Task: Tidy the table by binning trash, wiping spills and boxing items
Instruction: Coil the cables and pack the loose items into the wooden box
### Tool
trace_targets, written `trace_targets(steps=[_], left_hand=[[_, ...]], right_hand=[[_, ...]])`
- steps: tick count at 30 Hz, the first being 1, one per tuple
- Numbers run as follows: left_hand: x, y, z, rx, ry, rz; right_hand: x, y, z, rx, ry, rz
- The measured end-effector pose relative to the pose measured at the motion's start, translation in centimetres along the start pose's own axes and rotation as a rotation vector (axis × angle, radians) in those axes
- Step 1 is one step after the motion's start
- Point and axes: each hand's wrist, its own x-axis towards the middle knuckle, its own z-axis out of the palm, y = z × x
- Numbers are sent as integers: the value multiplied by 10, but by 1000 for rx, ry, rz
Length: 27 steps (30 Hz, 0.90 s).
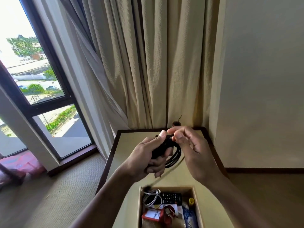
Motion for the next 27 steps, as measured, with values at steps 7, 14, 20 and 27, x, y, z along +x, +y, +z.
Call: trace_targets(steps=[7, 14, 20, 27], left_hand=[[6, 1, 32, -188, 380, -67], [5, -5, 39, -306, 509, -23], [-6, -1, 16, -318, 256, -62], [0, -5, 16, -495, 422, 240]], right_hand=[[-2, -8, 28, 218, 169, 198], [2, -6, 30, 132, 236, 96], [2, 5, 13, 100, 114, 33], [-11, 23, 20, -150, 168, 117]])
